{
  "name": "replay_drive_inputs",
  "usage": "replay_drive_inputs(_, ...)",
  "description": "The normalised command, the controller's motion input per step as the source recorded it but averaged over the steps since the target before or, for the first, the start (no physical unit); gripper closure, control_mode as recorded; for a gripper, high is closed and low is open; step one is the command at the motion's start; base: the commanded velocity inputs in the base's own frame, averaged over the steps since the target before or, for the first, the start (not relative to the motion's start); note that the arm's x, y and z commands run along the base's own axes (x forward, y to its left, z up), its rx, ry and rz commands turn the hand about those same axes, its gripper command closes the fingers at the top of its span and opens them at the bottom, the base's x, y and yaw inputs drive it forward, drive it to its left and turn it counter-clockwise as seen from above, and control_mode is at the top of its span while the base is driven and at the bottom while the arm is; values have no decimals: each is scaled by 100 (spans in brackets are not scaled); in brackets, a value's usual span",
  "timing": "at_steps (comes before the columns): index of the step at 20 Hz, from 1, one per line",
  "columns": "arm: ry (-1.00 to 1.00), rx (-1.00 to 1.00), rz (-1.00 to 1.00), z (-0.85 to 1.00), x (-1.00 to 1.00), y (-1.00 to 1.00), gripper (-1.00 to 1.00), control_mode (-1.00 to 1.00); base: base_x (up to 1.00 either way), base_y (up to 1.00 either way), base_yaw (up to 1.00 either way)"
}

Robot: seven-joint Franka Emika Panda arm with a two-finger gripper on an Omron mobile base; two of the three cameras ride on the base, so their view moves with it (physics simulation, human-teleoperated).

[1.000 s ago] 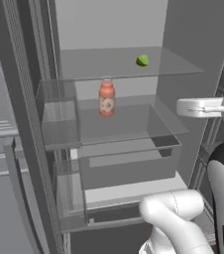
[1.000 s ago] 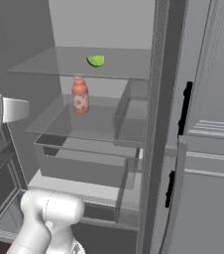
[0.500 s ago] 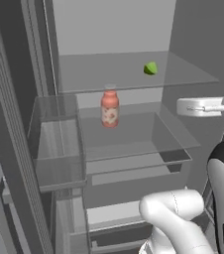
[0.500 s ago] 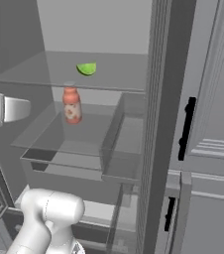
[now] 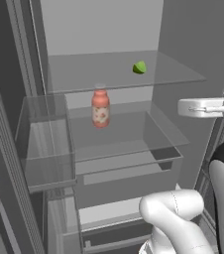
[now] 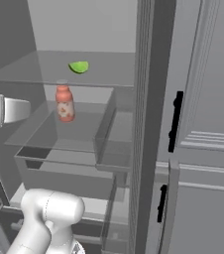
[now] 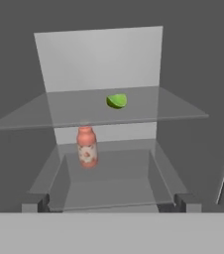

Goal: Grab a lemon wedge from the fridge and one ice cube from the ice bowl, and put them in the glass of lemonade.

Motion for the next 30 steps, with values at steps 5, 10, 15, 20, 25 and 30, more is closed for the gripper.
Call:
replay_drive_inputs(5,0,0,0,0,0,0,-100,100,-4,0,-12)
replay_drive_inputs(10,-2,0,0,0,0,0,-100,-100,0,0,-1)
replay_drive_inputs(15,-26,0,2,25,-1,-1,-100,-100,0,0,0)
replay_drive_inputs(20,-14,0,0,29,28,0,-100,-100,0,0,0)
replay_drive_inputs(25,13,0,0,12,100,0,-100,-100,0,0,0)
replay_drive_inputs(30,39,0,0,8,85,0,-100,-100,0,0,0)
